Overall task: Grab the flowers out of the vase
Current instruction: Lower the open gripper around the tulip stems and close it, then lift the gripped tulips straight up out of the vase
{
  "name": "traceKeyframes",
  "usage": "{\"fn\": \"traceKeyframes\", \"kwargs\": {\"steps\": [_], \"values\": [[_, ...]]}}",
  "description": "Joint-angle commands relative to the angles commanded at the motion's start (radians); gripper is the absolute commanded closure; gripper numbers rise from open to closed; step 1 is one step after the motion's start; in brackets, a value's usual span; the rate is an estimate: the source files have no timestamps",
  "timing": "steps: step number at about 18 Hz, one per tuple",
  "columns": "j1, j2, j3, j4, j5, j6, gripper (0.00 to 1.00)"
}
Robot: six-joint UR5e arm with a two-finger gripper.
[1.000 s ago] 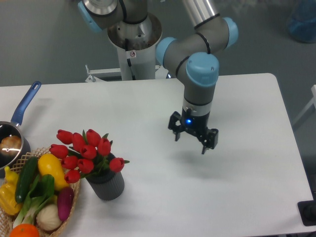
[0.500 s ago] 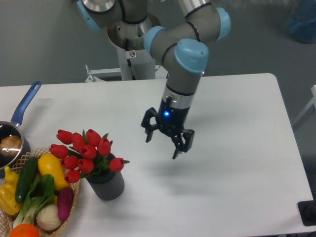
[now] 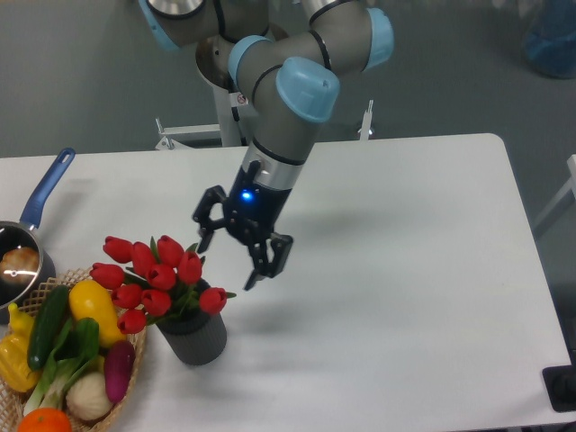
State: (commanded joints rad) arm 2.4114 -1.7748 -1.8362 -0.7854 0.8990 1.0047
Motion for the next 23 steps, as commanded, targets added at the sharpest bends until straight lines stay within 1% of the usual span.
{"fn": "traceKeyframes", "kwargs": {"steps": [5,9,10,13,14,15,16,17,19,20,23], "values": [[0.000,-0.032,0.009,0.003,-0.075,0.002,0.00],[0.002,-0.058,0.012,0.017,-0.213,0.005,0.00],[0.002,-0.060,0.012,0.026,-0.228,0.005,0.00],[0.003,-0.060,0.012,0.028,-0.229,0.005,0.01],[0.003,-0.060,0.011,0.028,-0.227,0.006,0.09],[0.003,-0.058,0.009,0.028,-0.227,0.011,0.23],[0.005,-0.057,0.006,0.029,-0.226,0.012,0.43],[0.005,-0.054,0.002,0.029,-0.219,0.012,0.65],[0.006,-0.052,-0.002,0.029,-0.218,0.012,0.95],[0.006,-0.052,-0.003,0.029,-0.218,0.012,0.99],[0.011,-0.045,-0.002,0.028,-0.218,0.006,1.00]]}}
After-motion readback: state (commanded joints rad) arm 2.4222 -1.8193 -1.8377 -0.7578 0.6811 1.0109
